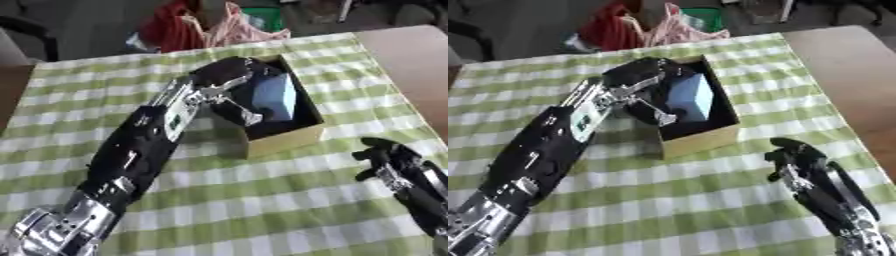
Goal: Pick up objects on the table and place them in the box.
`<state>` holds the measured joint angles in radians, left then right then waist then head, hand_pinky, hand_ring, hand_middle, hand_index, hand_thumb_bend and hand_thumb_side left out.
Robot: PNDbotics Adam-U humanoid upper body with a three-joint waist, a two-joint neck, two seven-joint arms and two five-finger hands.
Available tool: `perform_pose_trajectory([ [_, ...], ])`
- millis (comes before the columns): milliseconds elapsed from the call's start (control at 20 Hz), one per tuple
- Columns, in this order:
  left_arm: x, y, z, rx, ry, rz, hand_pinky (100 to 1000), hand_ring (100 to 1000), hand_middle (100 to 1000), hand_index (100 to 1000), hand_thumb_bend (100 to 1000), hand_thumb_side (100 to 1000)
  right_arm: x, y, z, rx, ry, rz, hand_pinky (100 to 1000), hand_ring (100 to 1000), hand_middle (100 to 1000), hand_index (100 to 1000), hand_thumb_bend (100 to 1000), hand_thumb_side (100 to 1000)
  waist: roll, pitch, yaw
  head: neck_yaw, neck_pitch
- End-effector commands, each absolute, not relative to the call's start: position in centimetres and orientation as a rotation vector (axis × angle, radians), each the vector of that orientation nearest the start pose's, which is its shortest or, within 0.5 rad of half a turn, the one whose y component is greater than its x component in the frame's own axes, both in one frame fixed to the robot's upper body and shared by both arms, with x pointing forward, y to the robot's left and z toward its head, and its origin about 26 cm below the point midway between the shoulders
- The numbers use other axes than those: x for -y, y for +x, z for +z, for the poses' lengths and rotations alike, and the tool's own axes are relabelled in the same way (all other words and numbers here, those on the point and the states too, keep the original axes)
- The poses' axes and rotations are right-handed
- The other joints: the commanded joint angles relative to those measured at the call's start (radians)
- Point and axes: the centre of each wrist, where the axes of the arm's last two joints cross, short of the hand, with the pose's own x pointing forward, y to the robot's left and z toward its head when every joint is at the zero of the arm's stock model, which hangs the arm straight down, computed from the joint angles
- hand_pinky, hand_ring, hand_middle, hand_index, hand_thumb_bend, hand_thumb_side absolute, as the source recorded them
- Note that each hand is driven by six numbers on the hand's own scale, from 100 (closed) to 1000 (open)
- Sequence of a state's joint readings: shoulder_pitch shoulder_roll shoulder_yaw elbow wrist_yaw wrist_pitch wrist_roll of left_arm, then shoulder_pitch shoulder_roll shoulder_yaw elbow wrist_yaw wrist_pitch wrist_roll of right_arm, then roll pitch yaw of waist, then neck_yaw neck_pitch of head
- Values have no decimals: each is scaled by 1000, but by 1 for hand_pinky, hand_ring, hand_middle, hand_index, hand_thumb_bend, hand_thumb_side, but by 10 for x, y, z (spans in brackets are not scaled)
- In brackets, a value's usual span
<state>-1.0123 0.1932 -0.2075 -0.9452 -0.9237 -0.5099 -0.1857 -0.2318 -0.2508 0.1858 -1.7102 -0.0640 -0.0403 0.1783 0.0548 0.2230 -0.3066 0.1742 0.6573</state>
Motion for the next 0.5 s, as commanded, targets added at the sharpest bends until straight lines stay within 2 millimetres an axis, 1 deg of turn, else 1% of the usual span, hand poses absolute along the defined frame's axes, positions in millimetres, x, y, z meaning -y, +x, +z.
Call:
perform_pose_trajectory([
  [50,-149,477,207,-2638,-818,2217,867,845,912,936,405,662,225,321,97,1907,184,551,572,797,616,835,100,536,-8,-19,3,0,-7],
  [350,-149,475,212,-2641,-791,2237,881,854,930,946,396,686,225,320,96,1906,183,549,573,797,617,835,100,535,-12,-24,11,-3,-7],
  [500,-150,474,213,-2656,-783,2230,881,853,929,948,388,681,226,320,96,1906,181,546,572,797,617,835,100,534,-15,-26,15,-4,-6],
])
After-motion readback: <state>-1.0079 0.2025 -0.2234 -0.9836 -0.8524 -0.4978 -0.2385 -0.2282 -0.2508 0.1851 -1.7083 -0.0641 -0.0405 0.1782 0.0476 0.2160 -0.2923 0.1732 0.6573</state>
